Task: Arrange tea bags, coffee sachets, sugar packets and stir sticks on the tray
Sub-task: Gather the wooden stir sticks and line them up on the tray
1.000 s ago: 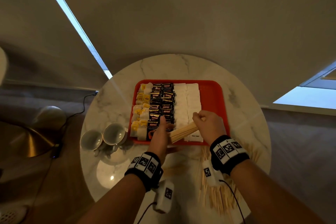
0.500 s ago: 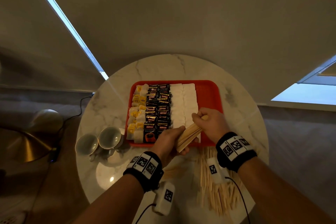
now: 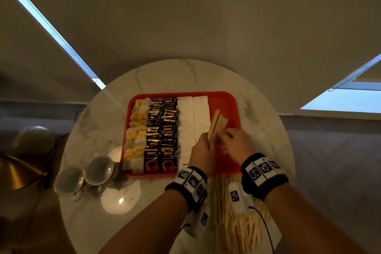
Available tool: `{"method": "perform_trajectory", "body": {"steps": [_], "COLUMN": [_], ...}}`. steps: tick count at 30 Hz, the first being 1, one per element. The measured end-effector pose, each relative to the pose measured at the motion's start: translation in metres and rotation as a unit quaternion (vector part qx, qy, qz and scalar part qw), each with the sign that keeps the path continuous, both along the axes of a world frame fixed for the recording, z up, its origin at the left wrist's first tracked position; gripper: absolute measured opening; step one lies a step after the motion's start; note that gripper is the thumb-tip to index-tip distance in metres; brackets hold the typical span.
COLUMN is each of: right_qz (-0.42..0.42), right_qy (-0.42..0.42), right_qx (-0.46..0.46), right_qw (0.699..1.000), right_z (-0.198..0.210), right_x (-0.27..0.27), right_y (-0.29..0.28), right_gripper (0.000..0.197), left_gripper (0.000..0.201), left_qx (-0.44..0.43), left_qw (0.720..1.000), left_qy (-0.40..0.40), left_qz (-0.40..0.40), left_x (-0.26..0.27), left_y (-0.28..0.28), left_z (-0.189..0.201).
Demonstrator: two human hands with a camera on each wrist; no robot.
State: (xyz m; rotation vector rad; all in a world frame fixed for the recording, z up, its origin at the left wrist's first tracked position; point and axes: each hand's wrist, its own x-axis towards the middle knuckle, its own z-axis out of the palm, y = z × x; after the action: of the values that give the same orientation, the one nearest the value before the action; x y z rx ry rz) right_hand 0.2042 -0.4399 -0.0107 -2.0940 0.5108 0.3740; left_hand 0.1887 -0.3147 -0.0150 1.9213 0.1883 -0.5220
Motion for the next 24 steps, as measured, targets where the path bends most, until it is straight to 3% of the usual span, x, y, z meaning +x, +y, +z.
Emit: {"method": "perform_trajectory", "body": {"steps": [5,11,15,19,24], "right_qz": [0.018,0.022,0.036,0.059,0.063], "right_qy": [0.018,0.042,0.060,0.071,0.078], "right_qx": [-0.029,-0.026,-0.077,-0.125,-0.170], "right_qw": [0.999,0.999,0.995,0.988,0.980], "right_z": [-0.010,-0.031,-0.041,-0.053,-0.052], "right_x": [0.018,0.039,0.047,0.050,0.049], "right_y": [-0.016,-0.043,-0.045,-0.041,-0.041], "right_gripper": [0.037,0.033,0.036,0.022,0.029], "left_gripper": [0.049,0.038,0.031,0.027,0.025], "left_qx": [0.027,0.081,0.151,0.178,0.211], "left_qw": [0.999,0.996,0.988,0.981,0.971], "left_qy": [-0.029,0.017,-0.005,-0.005,-0.035], "left_qz": [-0.009,-0.010,-0.039,-0.084,-0.104], "left_x": [0.010,0.027,0.035,0.035,0.033], "left_y": [-0.037,-0.054,-0.053,-0.050,-0.050], "left_z": [-0.013,-0.024,-0.037,-0.043,-0.047]}}
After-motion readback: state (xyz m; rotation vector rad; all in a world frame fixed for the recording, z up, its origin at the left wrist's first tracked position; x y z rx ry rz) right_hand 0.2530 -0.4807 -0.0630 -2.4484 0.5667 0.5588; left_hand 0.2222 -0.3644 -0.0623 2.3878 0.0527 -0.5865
